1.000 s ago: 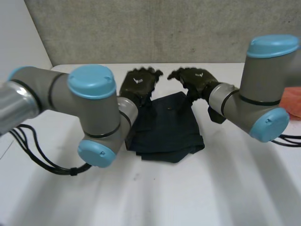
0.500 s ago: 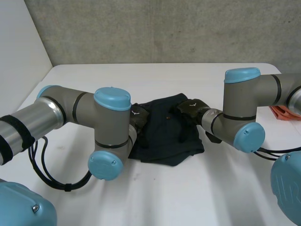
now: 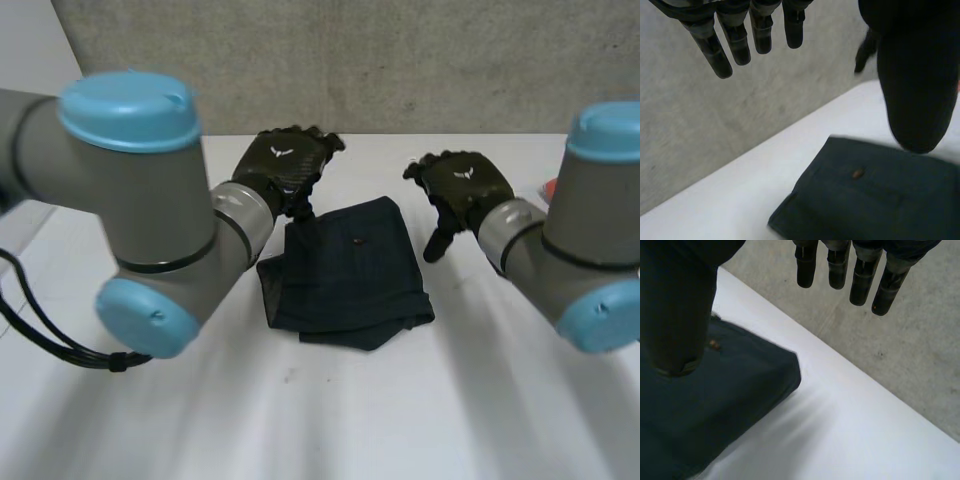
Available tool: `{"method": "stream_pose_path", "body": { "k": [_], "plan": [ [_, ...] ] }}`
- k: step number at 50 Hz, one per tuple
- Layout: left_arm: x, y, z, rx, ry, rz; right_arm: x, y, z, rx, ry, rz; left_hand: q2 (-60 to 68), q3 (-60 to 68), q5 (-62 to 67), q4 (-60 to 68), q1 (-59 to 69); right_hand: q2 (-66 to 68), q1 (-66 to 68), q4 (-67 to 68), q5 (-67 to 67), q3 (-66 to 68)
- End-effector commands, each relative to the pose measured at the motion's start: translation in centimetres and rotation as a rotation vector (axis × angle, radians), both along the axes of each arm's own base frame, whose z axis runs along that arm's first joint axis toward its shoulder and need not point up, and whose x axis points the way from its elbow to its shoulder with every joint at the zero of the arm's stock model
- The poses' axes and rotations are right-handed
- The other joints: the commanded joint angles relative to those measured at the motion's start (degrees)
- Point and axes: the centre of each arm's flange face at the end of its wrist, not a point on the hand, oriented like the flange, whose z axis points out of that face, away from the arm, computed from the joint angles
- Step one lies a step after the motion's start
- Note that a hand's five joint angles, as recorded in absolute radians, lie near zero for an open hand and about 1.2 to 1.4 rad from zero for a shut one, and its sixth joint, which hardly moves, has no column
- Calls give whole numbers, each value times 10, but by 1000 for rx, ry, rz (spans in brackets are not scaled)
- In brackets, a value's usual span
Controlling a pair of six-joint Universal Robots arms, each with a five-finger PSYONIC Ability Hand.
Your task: Fold the laundry.
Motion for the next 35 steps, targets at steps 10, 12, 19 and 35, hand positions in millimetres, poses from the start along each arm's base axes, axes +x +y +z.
{"method": "stream_pose_path", "body": {
  "k": [10, 12, 19, 35],
  "plan": [
    [6, 33, 37, -30, 82, -158, 14, 67, -64, 64, 37, 113, -17, -21, -26, -16, -8, -25, -8, -34, -32, -24],
    [6, 33, 37, -16, 96, -158, 17, 67, -73, 64, 38, 121, -17, -21, -26, -16, -8, -25, -8, -34, -32, -24],
    [6, 34, 35, 12, 114, -154, 27, 64, -94, 35, 40, 147, -17, -21, -26, -16, -8, -25, -8, -34, -32, -24],
    [7, 36, 34, 18, 113, -155, 36, 49, -111, -35, 115, 167, -17, -21, -26, -16, -8, -25, -8, -34, -32, -24]
  ]
}}
